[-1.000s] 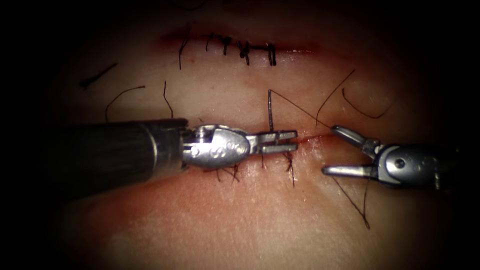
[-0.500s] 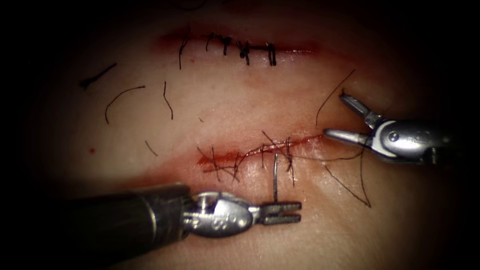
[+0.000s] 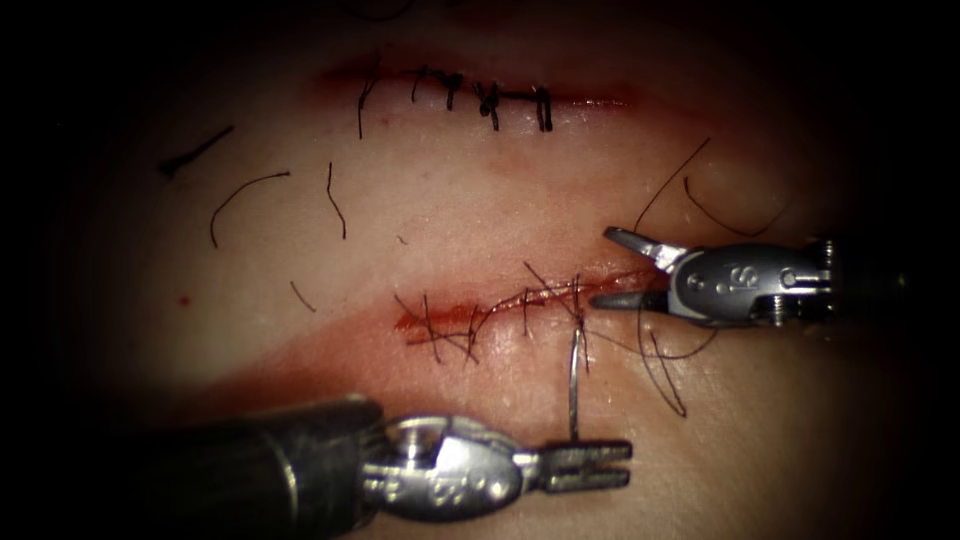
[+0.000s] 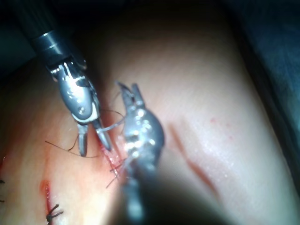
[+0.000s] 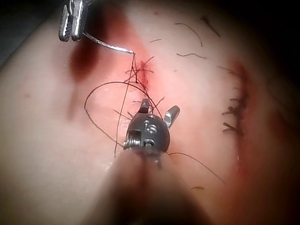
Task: Wound Closure
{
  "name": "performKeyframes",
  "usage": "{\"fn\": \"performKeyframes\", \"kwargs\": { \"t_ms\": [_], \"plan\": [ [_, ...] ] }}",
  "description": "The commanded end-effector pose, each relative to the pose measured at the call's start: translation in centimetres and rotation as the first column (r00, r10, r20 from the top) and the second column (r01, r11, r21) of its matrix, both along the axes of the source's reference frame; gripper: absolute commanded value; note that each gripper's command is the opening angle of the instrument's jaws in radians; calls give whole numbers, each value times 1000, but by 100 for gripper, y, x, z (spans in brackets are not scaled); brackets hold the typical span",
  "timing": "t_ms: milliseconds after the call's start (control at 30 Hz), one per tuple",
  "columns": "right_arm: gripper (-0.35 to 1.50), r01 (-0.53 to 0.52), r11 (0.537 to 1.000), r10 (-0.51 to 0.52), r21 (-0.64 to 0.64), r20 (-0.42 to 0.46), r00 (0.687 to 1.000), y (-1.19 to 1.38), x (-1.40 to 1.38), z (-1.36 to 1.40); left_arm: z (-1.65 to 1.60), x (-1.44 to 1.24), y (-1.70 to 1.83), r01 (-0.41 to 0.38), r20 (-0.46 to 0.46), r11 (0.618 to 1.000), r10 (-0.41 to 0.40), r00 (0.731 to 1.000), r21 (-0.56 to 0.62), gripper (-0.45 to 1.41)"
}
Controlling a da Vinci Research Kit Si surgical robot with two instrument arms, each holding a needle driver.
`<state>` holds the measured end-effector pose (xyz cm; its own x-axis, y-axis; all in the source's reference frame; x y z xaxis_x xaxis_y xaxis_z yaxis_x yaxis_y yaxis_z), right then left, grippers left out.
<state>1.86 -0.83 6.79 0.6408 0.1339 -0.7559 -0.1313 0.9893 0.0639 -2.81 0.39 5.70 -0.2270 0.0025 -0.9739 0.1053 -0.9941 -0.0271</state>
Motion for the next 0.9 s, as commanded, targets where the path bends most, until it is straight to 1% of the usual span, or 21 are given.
{"fn": "performKeyframes", "kwargs": {
  "t_ms": [33, 67, 200, 400, 767, 900],
  "plan": [
    [66, 48, 999, -48, 22, 0, 999, -15, 9, 10, 4, -5, -1, -2, 4, 1000, 2, 1000, -1, -45],
    [64, 88, 995, -88, 46, -7, 996, -22, 12, 14, -2, -5, 5, -5, 8, 1000, 5, 1000, -6, -45],
    [62, 156, 983, -156, 96, -12, 988, -36, 17, 20, -11, -4, 18, -8, 17, 1000, 9, 1000, -17, -45],
    [61, 204, 970, -198, 130, -57, 979, -46, 19, 18, -16, -2, 39, -5, 20, 1000, 5, 1000, -21, -45],
    [61, 284, 949, -263, 138, -153, 952, -64, 25, -2, 12, 0, 69, -3, 5, 1000, 4, 1000, -15, -45],
    [61, 304, 943, -272, 134, -216, 938, -70, 22, -10, 30, 2, 82, -5, -5, 1000, 4, 1000, -15, -45]
  ]
}}
